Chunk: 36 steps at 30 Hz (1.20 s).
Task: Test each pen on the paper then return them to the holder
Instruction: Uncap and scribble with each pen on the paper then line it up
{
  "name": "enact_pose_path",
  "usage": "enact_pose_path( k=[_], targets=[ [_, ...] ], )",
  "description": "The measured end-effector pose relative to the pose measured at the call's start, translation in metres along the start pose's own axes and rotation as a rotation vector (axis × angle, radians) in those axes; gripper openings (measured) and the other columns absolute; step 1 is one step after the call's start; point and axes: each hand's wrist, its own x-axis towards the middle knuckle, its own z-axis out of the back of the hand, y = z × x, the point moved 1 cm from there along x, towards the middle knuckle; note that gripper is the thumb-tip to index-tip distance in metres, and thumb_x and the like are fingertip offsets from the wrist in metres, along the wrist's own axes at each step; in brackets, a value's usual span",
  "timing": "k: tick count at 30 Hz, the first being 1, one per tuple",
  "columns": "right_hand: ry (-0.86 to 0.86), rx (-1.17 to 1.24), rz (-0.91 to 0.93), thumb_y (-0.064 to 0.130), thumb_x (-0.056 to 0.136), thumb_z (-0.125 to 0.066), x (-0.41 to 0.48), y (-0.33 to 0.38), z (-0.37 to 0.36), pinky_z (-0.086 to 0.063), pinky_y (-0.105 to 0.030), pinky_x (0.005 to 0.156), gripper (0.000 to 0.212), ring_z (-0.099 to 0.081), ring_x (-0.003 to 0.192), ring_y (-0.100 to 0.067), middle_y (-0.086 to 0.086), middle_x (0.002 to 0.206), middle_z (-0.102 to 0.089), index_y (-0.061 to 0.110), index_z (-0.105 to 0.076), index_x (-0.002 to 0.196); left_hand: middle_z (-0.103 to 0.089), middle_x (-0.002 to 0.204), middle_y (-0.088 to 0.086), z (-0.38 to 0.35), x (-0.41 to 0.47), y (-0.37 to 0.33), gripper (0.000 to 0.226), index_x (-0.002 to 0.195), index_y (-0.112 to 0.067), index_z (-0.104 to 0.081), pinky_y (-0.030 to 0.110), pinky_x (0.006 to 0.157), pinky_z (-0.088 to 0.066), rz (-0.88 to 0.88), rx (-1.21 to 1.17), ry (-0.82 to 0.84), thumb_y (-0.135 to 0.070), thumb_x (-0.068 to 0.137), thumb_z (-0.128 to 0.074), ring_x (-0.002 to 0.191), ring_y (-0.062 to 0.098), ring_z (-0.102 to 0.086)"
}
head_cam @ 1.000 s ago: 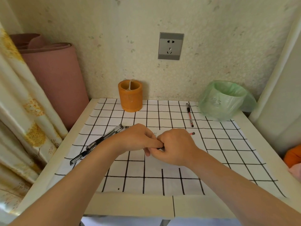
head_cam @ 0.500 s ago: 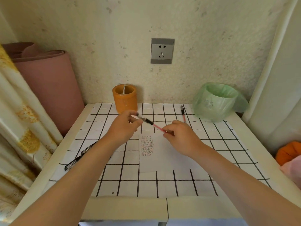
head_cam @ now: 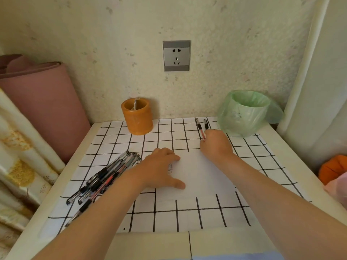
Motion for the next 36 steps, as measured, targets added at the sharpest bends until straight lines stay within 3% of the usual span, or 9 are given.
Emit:
enact_pose_path(
  k=[7, 10, 14, 19, 22, 28, 31, 34, 36],
  targets=[
    [0.003, -0.106, 0.103, 0.023, 0.088, -0.053, -0.001, 0.000, -0.005, -0.036, -0.029, 0.060, 0.009, -0.051, 0.074, -0.025, -0.005, 0.090, -0.063, 0.016, -0.055, 0.084, -0.025, 0.152, -0.012, -0.003, 0.000, 0.003, 0.102, 0.152, -0.031, -0.029, 0.034, 0.116, -0.027, -0.026, 0.064, 0.005, -0.070, 0.069, -0.074, 0.140, 0.011, -0.020],
    [-0.016, -0.168, 0.152, 0.024, 0.089, -0.053, -0.002, 0.009, 0.000, -0.039, -0.031, 0.063, 0.017, -0.060, 0.086, -0.029, -0.008, 0.101, -0.062, 0.013, -0.059, 0.102, -0.028, 0.152, -0.011, 0.001, -0.003, 0.005, 0.095, 0.152, -0.030, -0.030, 0.035, 0.116, -0.027, -0.035, 0.072, -0.026, -0.068, 0.074, -0.070, 0.140, 0.012, -0.021],
    [0.047, -0.066, 0.275, 0.027, 0.093, -0.053, -0.013, 0.043, 0.007, -0.048, -0.032, 0.077, 0.031, -0.063, 0.100, -0.025, -0.001, 0.116, -0.062, 0.023, -0.064, 0.121, -0.038, 0.144, -0.011, 0.015, -0.016, 0.014, 0.072, 0.147, -0.031, -0.039, 0.030, 0.109, -0.034, 0.000, 0.057, -0.162, -0.056, 0.085, -0.067, 0.134, 0.010, -0.030],
    [0.266, 0.107, 0.506, 0.026, 0.093, -0.057, -0.048, 0.098, 0.005, -0.051, -0.031, 0.081, 0.028, -0.062, 0.098, -0.015, 0.007, 0.107, -0.065, 0.029, -0.068, 0.118, -0.057, 0.115, -0.010, 0.040, -0.049, 0.041, 0.032, 0.124, -0.031, -0.060, 0.030, 0.092, -0.049, 0.140, 0.054, -0.289, -0.039, 0.093, -0.063, 0.110, 0.010, -0.054],
    [0.311, 0.111, 0.636, 0.023, 0.093, -0.056, -0.068, 0.127, -0.004, -0.053, -0.035, 0.080, 0.027, -0.061, 0.092, -0.014, 0.006, 0.105, -0.065, 0.031, -0.069, 0.114, -0.062, 0.101, -0.011, 0.050, -0.076, 0.062, 0.011, 0.105, -0.033, -0.063, 0.031, 0.083, -0.052, 0.240, -0.040, -0.301, -0.031, 0.094, -0.061, 0.093, 0.009, -0.058],
    [0.320, 0.072, 0.810, 0.020, 0.096, -0.053, -0.091, 0.162, -0.027, -0.051, -0.036, 0.081, 0.026, -0.060, 0.100, -0.019, 0.004, 0.113, -0.062, 0.028, -0.069, 0.115, -0.064, 0.096, -0.012, 0.050, -0.114, 0.097, 0.014, 0.092, -0.035, -0.061, 0.032, 0.084, -0.053, 0.368, -0.058, -0.241, -0.022, 0.090, -0.059, 0.091, 0.010, -0.061],
    [0.306, 0.050, 0.869, 0.018, 0.096, -0.052, -0.096, 0.171, -0.035, -0.051, -0.035, 0.083, 0.027, -0.061, 0.106, -0.017, 0.006, 0.120, -0.062, 0.025, -0.069, 0.116, -0.064, 0.094, -0.011, 0.049, -0.123, 0.105, 0.018, 0.085, -0.036, -0.060, 0.025, 0.067, -0.049, 0.437, 0.005, -0.165, -0.020, 0.090, -0.054, 0.084, 0.009, -0.059],
    [0.296, 0.032, 0.910, 0.018, 0.097, -0.053, -0.098, 0.178, -0.041, -0.052, -0.038, 0.085, 0.029, -0.060, 0.109, -0.018, 0.006, 0.123, -0.063, 0.026, -0.068, 0.120, -0.065, 0.087, -0.010, 0.050, -0.132, 0.106, 0.002, 0.085, -0.031, -0.063, 0.023, 0.057, -0.041, 0.476, 0.058, -0.099, -0.031, 0.087, -0.061, 0.079, 0.010, -0.060],
    [0.299, 0.009, 0.935, 0.019, 0.095, -0.056, -0.100, 0.181, -0.043, -0.052, -0.038, 0.084, 0.031, -0.060, 0.109, -0.018, 0.005, 0.122, -0.062, 0.029, -0.067, 0.122, -0.067, 0.087, -0.009, 0.048, -0.137, 0.103, 0.015, 0.089, -0.029, -0.065, 0.023, 0.059, -0.041, 0.475, 0.118, -0.073, -0.042, 0.081, -0.067, 0.083, 0.010, -0.062]
  ],
)
